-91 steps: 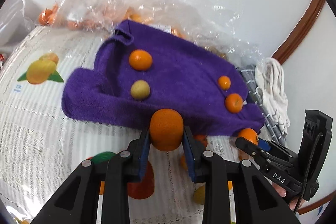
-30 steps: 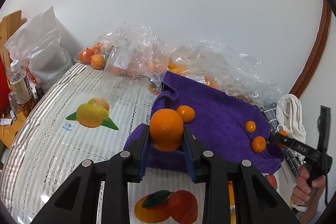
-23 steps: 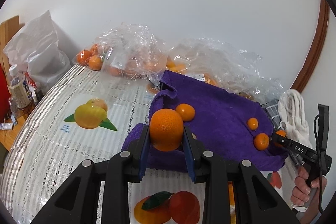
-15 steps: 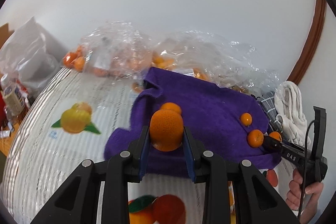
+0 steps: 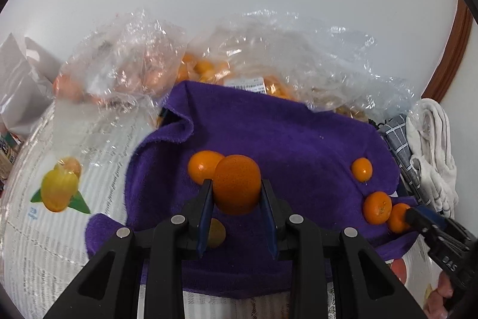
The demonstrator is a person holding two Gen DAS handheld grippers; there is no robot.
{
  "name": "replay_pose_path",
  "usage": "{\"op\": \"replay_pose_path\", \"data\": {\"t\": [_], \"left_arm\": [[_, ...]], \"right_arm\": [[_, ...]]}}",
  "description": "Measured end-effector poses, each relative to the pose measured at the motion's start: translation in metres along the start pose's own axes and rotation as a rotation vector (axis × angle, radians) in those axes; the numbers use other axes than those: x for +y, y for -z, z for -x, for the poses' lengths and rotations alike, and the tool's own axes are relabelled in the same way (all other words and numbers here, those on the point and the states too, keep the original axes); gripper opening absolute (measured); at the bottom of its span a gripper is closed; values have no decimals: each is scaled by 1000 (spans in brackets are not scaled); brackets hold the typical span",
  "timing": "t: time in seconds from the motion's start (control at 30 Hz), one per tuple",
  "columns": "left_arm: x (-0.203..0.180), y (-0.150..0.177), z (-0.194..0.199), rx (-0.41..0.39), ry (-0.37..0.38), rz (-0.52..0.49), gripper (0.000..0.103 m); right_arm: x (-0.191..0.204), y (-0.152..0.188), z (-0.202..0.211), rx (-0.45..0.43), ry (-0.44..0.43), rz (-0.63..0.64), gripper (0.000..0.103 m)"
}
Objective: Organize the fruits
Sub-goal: 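Open the right gripper onto the towel while the left releases its orange, then move both grippers back to the fruits on the sheet, right grasping an orange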
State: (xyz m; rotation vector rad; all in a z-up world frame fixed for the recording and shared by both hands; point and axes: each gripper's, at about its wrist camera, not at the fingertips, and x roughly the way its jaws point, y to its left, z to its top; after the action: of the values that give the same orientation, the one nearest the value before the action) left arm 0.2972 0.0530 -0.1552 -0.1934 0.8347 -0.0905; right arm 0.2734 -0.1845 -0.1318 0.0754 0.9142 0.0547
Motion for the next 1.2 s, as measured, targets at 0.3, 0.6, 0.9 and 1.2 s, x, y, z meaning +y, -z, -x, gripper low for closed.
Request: {"op": "replay_pose_path", "data": {"t": [0.3, 0.6, 0.9, 1.2], "left_arm": [[-4, 9, -9, -13, -23, -25, 29], [-4, 5, 27, -132, -57, -58, 55], [24, 44, 75, -130, -145, -66, 54], [76, 85, 97, -32, -116, 27, 52]], "right_arm": [[15, 6, 6, -56, 33, 74, 44], [17, 4, 20, -44, -93, 53, 44], [31, 17, 36, -65, -150, 69, 44], [56, 64, 43, 64, -206, 65, 42]]}}
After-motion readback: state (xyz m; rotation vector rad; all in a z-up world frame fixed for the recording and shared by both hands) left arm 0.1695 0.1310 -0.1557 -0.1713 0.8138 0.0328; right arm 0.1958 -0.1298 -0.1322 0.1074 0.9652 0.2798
